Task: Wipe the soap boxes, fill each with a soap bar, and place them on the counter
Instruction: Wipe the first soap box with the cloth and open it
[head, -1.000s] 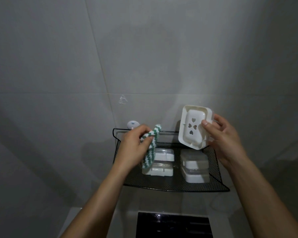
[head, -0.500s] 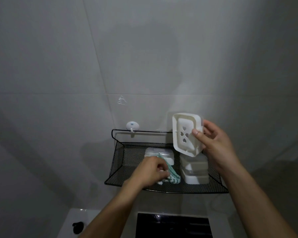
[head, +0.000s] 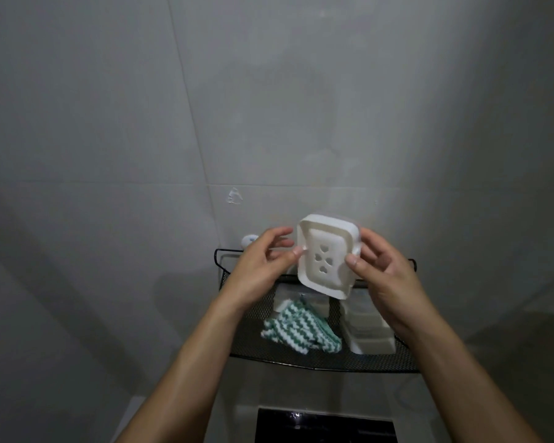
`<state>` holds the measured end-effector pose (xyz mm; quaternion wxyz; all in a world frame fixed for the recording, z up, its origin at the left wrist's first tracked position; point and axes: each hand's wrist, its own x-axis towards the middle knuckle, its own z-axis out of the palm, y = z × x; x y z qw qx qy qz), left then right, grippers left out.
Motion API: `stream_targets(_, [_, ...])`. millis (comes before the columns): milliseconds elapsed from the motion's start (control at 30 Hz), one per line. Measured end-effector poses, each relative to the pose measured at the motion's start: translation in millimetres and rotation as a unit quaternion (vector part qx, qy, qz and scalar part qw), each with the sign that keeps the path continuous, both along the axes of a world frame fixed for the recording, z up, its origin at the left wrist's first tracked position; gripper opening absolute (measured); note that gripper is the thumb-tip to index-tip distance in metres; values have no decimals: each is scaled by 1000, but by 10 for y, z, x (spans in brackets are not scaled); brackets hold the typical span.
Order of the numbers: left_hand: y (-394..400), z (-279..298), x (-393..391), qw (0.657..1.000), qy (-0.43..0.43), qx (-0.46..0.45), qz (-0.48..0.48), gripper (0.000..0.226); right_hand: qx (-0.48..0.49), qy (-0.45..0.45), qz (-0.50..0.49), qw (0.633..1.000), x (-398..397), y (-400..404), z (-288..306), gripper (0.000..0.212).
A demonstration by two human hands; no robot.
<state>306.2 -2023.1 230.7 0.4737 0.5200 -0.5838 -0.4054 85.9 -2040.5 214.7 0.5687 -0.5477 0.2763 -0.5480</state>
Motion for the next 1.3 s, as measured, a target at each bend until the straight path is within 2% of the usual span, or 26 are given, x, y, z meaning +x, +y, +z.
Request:
stream_targets(67, [36,-94,-7,990,109,88,-27,51,8,-37,28,999,1,-13,35,49])
stream_targets(100, [40,-140,-11,971,185,144,-46,56,11,-53,43,998,2,-22,44,49])
stream_targets(200, [62,-235,-2,887,360,255,-136,67,24,-91,78,992,10,-42,27,54])
stream_targets(267, [70,-242,4,846,418,272,-187,66,42,-115,99,988,10,-57,-16,55])
stream_targets(300, [71,-232,1,837,434,270,-196,66,47,-120,110,986,9,-59,-35,55])
stream_targets(367, [69,-198,-7,830,457,261,-185,67,50,-111,125,985,-6,-63,-66,56])
stream_targets(500, [47,-185,18,826,514,210,-102,72,81,-48,108,990,-84,-90,-81,64])
stream_targets(567, [29,-197,40,849,500,156,-69,56,134,-41,83,987,-159,-114,-93,65])
stream_targets(633, [23,-207,53,893,438,92,-46,42,177,-55,95,978,-222,-122,-116,68])
stream_targets(733, [50,-220,41,948,318,11,-14,45,194,-50,105,974,-206,-108,-122,85])
stream_targets(800, [84,-226,26,969,246,-24,-8,50,178,-29,103,978,-157,-109,-136,79])
stream_targets(900, [120,-230,36,975,216,-48,-33,57,158,-29,92,983,-142,-87,-142,68])
stream_targets(1033, [162,-212,89,972,221,-48,-68,63,107,-26,109,988,-176,-66,-127,78])
stream_targets(1200, [155,-203,160,980,181,-60,-54,56,93,-17,112,989,-189,-74,-159,85])
stream_targets(1300, [107,-150,139,987,157,-40,7,40,95,-19,129,987,-197,-59,-205,90])
